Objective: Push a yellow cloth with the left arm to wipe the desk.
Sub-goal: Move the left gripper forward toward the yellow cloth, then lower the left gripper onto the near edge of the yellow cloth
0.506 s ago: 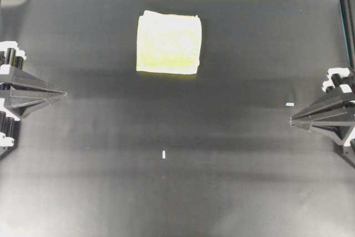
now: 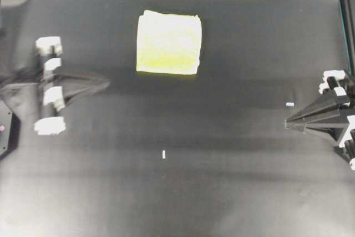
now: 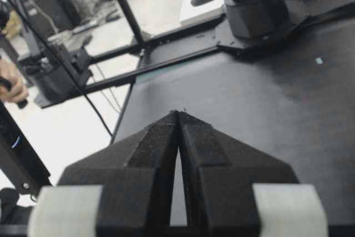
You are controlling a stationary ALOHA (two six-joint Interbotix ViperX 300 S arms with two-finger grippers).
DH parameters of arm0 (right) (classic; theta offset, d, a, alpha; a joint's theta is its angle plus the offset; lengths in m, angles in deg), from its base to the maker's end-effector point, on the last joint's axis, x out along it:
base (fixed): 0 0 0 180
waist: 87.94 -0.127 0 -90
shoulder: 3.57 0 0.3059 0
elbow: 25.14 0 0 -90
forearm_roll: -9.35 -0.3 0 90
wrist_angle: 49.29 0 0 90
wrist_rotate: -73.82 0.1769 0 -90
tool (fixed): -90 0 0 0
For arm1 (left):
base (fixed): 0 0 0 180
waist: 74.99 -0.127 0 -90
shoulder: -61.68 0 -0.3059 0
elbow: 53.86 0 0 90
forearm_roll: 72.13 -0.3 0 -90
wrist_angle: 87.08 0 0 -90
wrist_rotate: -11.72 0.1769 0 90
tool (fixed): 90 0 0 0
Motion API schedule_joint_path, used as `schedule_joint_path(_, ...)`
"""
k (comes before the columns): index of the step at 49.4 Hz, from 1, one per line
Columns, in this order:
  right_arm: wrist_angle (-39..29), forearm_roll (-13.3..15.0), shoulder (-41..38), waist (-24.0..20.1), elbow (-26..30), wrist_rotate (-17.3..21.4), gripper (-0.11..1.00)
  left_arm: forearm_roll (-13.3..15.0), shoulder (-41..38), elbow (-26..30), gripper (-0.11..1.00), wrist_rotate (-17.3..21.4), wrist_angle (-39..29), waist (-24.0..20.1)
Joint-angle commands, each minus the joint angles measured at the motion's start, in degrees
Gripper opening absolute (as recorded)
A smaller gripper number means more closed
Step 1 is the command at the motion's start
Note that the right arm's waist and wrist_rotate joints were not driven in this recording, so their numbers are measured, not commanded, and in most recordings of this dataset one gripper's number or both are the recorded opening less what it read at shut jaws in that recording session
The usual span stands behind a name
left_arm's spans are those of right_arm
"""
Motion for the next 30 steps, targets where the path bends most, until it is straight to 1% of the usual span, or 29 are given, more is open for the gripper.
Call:
schedule_joint_path(1,-0.1,-0.1,-0.4,0.0,0.4,0.0,0.0,-0.2,-4.6,3.4,0.0,-0.1,0.9,-2.6)
schedule_joint_path(11,-0.7,-0.2,-0.5,0.1,0.4,0.0,0.0,-0.2,-14.4,9.1,0.01,-0.2,1.0,-6.5)
schedule_joint_path(14,-0.8,-0.2,-0.4,0.0,0.4,0.0,0.0,-0.2,-17.9,11.2,0.05,-0.2,0.9,-7.5)
schedule_joint_path(16,-0.8,-0.2,-0.5,0.0,0.4,-0.1,0.0,-0.2,-20.0,12.5,0.12,-0.2,0.7,-7.9)
schedule_joint_path(19,-0.8,-0.2,-0.4,0.0,0.4,-0.1,0.0,-0.2,-23.0,14.4,0.28,-0.2,0.6,-8.7)
schedule_joint_path(26,-0.7,-0.2,-0.5,0.0,0.4,0.0,0.0,-0.2,-29.7,18.3,0.7,0.4,0.5,-10.5)
schedule_joint_path(28,-0.8,-0.2,-0.5,0.0,0.4,0.0,0.0,-0.2,-31.6,19.3,0.79,0.4,0.4,-11.3)
schedule_joint_path(30,-0.8,-0.3,-0.5,0.1,0.4,-0.1,0.0,-0.2,-33.7,20.3,0.87,0.4,0.5,-12.2)
